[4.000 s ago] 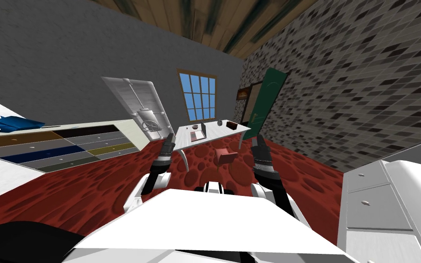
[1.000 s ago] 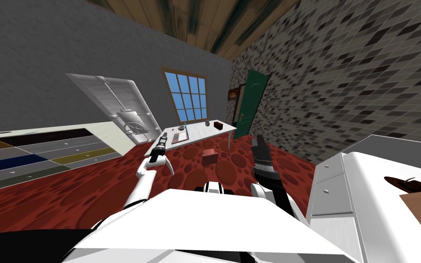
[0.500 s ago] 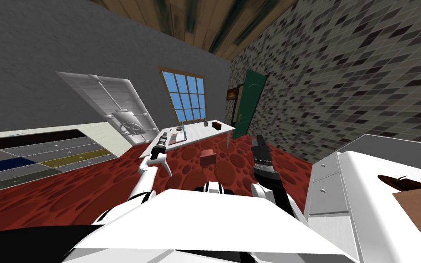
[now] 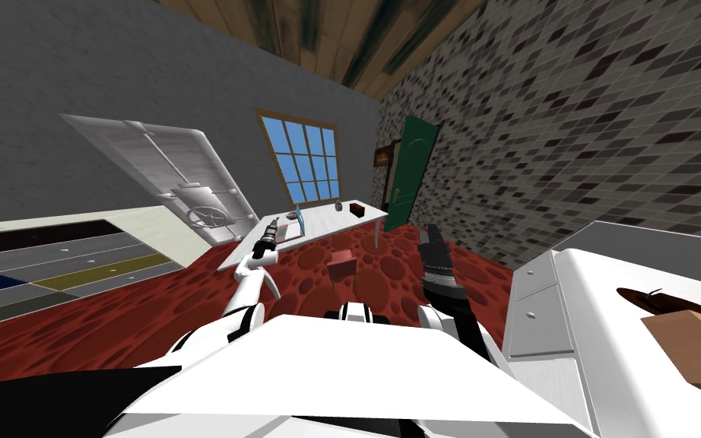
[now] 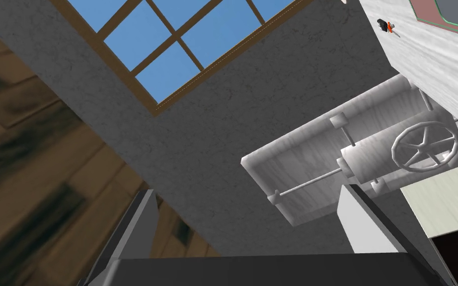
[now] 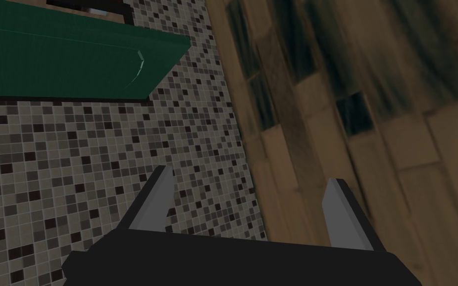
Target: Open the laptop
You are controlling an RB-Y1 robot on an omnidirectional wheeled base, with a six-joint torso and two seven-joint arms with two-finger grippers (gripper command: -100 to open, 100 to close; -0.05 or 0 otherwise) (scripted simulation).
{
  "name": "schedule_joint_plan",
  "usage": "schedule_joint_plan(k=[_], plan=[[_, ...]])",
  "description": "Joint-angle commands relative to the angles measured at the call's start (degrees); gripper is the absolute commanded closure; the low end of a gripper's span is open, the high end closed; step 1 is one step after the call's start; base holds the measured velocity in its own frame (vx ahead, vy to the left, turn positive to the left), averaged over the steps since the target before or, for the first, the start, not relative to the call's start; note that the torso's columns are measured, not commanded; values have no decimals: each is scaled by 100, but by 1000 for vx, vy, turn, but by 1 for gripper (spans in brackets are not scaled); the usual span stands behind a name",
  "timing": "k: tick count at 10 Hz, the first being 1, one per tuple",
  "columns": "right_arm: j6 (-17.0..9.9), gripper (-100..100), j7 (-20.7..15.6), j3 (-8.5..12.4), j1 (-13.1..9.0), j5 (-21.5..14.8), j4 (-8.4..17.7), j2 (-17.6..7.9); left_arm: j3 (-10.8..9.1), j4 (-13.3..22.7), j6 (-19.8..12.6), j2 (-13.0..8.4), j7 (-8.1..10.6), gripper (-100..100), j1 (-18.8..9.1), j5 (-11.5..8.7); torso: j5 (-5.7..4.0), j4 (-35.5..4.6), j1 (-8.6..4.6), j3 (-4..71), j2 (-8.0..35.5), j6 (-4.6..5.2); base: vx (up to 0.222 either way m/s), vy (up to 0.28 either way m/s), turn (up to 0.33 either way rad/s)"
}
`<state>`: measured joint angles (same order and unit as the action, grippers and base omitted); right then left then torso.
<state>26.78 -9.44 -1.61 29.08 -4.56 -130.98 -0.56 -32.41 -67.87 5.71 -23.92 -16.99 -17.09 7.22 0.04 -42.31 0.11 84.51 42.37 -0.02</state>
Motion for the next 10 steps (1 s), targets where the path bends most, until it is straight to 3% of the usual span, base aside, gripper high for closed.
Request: schedule_joint_plan(k=[1, 2, 10], plan=[[0, 0, 0, 0, 0, 0, 0, 0, -140, 499, -205, -78, -258, -100, -440, -35, -2, 1, -8, 4, -7, 3, 72, -53, -79], [0, 0, 0, 0, 0, 0, 0, 0, -140, 543, -205, -78, -258, -100, -440, -35, -5, 4, -16, 10, -15, 3, 50, -39, -33], [0, 0, 0, 0, 0, 0, 0, 0, -505, 1798, -836, -337, -924, -100, -1583, -155, -2, -1, -7, -1, 2, 1, 67, -50, -59]])
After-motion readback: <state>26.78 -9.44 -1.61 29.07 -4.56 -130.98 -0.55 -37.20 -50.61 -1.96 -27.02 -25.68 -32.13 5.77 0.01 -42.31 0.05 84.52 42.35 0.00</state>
